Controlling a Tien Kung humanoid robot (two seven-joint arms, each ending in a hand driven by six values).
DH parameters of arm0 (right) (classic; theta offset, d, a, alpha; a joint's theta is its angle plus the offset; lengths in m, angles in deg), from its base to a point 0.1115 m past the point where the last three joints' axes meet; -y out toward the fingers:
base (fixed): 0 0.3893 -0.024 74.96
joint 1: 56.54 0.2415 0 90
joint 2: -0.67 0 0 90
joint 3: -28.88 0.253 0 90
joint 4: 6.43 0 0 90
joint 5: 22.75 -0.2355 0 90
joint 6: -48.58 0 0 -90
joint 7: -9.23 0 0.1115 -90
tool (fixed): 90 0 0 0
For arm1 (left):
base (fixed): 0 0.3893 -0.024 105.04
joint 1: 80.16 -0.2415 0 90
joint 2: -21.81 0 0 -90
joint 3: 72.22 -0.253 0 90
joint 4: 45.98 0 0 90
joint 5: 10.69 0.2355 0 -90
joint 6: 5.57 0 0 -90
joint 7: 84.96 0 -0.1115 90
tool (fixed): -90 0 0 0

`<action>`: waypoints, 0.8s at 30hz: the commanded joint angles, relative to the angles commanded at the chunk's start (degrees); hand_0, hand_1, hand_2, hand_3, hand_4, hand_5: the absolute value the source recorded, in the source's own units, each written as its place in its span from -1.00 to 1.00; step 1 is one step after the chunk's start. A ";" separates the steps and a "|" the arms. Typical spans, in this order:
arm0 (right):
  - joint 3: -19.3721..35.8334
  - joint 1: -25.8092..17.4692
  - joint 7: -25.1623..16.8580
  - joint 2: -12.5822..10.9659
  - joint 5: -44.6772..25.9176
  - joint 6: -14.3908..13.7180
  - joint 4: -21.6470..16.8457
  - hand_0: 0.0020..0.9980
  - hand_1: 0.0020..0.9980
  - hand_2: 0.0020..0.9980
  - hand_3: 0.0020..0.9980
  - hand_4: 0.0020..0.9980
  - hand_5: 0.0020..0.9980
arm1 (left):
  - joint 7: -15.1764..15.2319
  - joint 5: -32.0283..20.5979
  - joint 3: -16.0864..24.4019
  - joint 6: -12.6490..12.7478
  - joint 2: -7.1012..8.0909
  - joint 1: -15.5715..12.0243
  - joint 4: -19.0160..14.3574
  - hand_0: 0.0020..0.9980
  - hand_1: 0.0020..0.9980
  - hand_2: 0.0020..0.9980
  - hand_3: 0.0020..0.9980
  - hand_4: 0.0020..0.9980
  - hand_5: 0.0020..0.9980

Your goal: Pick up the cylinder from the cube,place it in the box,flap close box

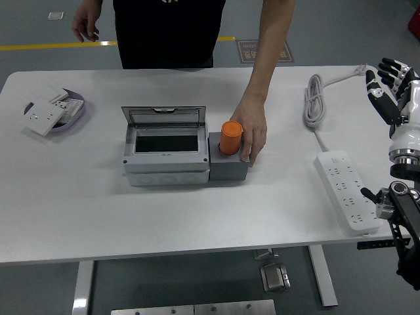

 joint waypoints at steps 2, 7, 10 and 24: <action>0.04 -0.09 -0.12 0.06 0.01 -0.04 -0.04 0.46 0.39 0.42 0.37 0.52 -0.45 | -0.01 0.04 0.02 -0.02 -0.01 -0.01 0.00 0.15 0.18 0.10 0.15 0.21 -0.54; -0.24 -0.55 -0.68 0.30 -0.25 -0.14 -0.29 0.46 0.39 0.42 0.37 0.52 -0.45 | -0.02 0.16 0.06 -0.07 -0.10 -0.02 0.00 0.15 0.18 0.10 0.15 0.21 -0.54; -0.64 -0.89 -1.08 0.43 -0.31 -0.09 -0.97 0.44 0.38 0.41 0.38 0.53 -0.46 | -0.03 0.20 0.08 -0.09 -0.14 -0.03 0.00 0.15 0.18 0.10 0.15 0.21 -0.54; -11.10 2.84 -3.01 3.68 0.62 0.70 0.42 0.29 0.29 0.23 0.30 0.57 -0.51 | -0.08 0.51 0.14 -0.25 -0.17 0.04 0.00 0.15 0.18 0.10 0.15 0.21 -0.54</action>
